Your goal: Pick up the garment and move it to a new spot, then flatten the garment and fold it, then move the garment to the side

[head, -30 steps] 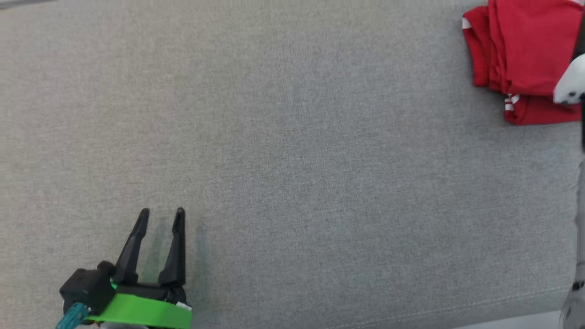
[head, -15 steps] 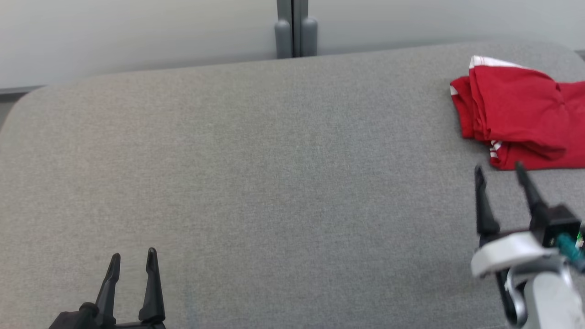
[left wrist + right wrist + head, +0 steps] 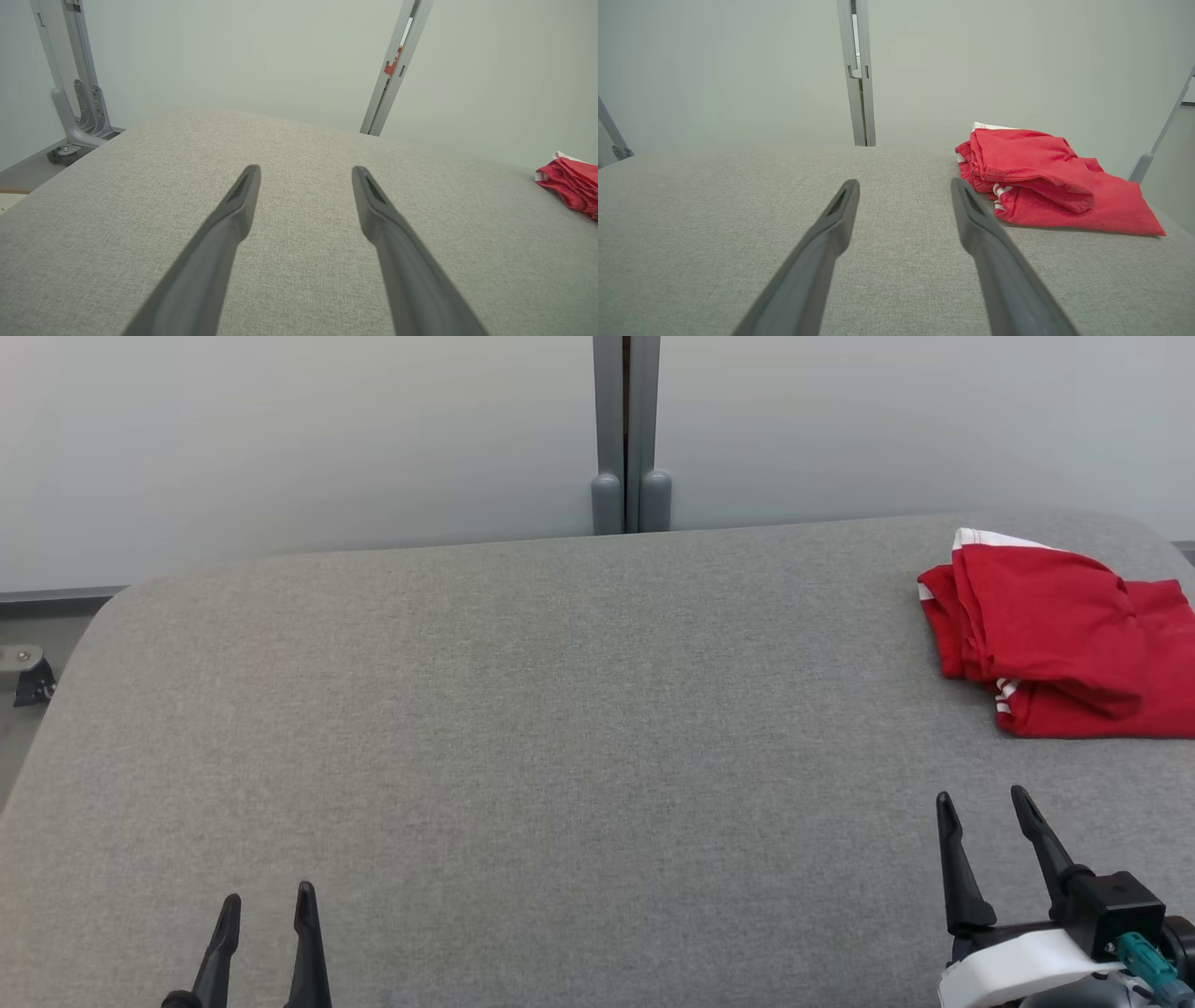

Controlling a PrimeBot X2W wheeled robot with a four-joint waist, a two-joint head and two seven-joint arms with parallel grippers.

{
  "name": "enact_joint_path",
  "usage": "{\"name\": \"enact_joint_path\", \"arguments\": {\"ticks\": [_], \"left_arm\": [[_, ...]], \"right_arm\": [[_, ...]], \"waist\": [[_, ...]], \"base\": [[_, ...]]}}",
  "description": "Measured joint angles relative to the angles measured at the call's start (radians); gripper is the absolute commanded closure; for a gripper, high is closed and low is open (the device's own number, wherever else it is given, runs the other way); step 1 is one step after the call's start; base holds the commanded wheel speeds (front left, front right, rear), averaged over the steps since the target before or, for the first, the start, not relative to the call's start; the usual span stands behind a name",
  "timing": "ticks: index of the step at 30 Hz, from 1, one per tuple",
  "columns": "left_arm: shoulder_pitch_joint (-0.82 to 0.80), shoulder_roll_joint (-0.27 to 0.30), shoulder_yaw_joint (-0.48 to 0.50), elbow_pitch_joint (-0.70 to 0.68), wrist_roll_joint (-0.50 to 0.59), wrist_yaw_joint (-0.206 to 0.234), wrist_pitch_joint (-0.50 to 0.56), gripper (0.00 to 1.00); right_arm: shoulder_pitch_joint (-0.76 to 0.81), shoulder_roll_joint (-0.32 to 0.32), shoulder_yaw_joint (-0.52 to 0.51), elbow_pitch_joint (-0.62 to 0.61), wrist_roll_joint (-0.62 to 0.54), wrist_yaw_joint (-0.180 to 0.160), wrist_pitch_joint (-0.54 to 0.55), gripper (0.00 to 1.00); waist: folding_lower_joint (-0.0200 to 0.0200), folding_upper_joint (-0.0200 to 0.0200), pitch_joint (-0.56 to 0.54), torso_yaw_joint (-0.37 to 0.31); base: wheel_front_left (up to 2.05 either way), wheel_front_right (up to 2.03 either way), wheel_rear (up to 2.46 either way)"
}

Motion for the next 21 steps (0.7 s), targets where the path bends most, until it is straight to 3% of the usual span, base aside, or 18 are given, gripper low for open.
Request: {"name": "enact_joint_path", "arguments": {"ticks": [8,9,13,21], "left_arm": [[-0.002,-0.003,-0.041,0.012,-0.016,0.0,0.0,0.0],[-0.002,0.002,-0.056,0.015,-0.033,0.0,0.0,1.0],[0.001,-0.006,-0.069,0.041,-0.045,0.0,0.001,1.0],[-0.011,-0.005,-0.065,0.055,-0.186,0.002,0.037,1.0]], "right_arm": [[0.0,0.0,0.001,0.001,0.007,0.0,0.0,0.0],[0.0,0.0,0.002,0.002,0.007,0.0,0.0,1.0],[0.005,0.006,0.003,0.03,0.017,0.0,0.005,1.0],[-0.002,0.006,0.001,0.042,0.188,0.0,0.044,1.0]], "waist": [[0.0,0.0,0.005,-0.008],[0.0,0.0,0.005,-0.01],[0.0,0.0,0.005,-0.011],[0.0,0.0,0.007,-0.013]], "base": [[0.0,0.0,0.0],[0.0,0.0,0.0],[0.0,0.0,0.0],[0.0,0.0,0.0]]}}
